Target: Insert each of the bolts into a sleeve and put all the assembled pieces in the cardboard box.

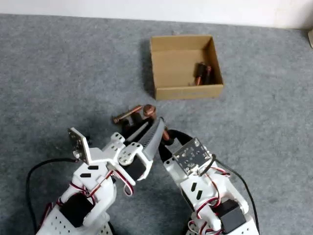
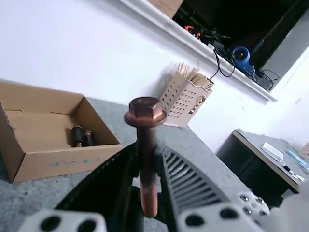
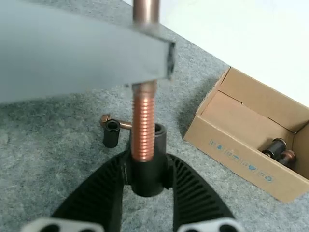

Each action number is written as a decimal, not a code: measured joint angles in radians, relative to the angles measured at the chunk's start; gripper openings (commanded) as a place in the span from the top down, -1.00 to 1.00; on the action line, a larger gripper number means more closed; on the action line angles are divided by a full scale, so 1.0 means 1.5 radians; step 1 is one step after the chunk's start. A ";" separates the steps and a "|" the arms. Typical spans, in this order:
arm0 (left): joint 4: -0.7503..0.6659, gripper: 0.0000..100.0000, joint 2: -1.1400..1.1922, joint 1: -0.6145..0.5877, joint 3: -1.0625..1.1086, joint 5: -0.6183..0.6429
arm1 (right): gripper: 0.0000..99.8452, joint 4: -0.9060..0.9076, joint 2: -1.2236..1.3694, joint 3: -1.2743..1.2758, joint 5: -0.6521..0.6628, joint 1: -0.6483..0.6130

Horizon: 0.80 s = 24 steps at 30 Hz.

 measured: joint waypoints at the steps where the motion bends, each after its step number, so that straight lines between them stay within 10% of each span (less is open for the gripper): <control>1: 0.000 0.99 0.000 -0.006 0.000 0.000 | 0.99 0.000 0.000 0.000 0.000 0.000; 24: 0.000 0.99 0.000 -0.061 0.004 0.001 | 0.99 0.000 0.000 0.000 0.000 0.001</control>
